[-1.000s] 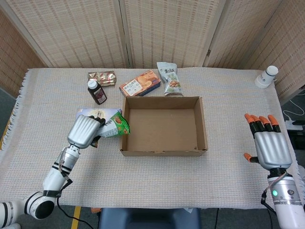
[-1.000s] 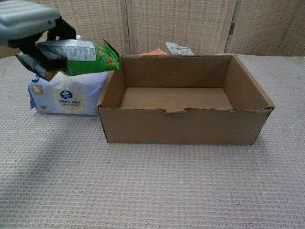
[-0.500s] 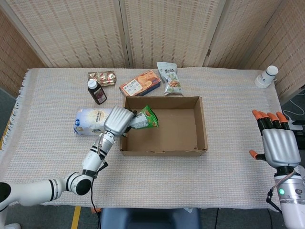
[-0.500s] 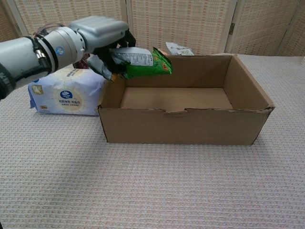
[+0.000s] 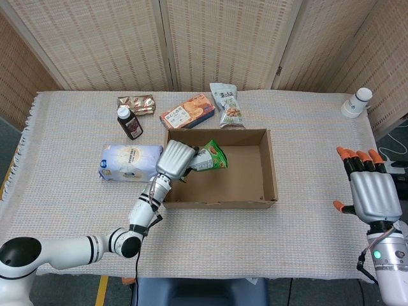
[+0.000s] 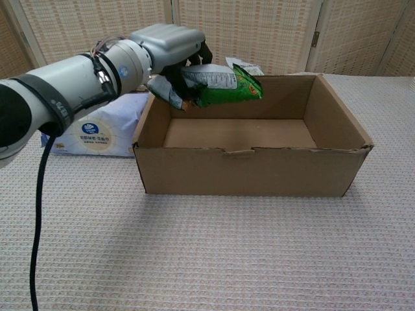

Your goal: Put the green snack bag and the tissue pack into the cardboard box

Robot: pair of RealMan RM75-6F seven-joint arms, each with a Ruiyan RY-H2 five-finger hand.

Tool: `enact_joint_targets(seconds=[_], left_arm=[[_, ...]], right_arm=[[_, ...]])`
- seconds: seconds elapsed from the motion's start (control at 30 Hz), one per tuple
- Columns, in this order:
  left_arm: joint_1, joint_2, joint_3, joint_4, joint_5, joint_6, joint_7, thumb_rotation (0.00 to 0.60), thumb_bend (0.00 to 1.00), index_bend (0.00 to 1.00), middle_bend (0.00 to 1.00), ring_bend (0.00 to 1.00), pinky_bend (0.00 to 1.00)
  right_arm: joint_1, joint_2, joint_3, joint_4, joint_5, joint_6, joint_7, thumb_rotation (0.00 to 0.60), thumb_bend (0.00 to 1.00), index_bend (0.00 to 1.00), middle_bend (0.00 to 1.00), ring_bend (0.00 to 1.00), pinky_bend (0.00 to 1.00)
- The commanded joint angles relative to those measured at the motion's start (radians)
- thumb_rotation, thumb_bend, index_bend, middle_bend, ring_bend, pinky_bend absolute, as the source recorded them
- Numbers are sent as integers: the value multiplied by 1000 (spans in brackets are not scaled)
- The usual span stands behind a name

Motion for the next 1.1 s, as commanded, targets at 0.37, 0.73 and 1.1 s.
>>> enact_joint_targets(seconds=[0.37, 0.73, 1.1], left_arm=[[-9, 61, 7, -83, -44, -42, -72, 600, 230, 3, 24, 37, 227], [8, 111, 25, -113, -25, 3, -99, 600, 232, 0, 32, 31, 211], [136, 348, 100, -305, -35, 92, -65, 600, 246, 32, 117, 86, 243]], right_arm=[[-3, 7, -6, 0, -12, -9, 10, 600, 58, 69, 107, 0, 69], [4, 0, -7, 0, -1, -14, -4, 600, 57, 69, 107, 0, 69], [5, -13, -16, 0, -11, -17, -15, 600, 58, 69, 107, 0, 69]])
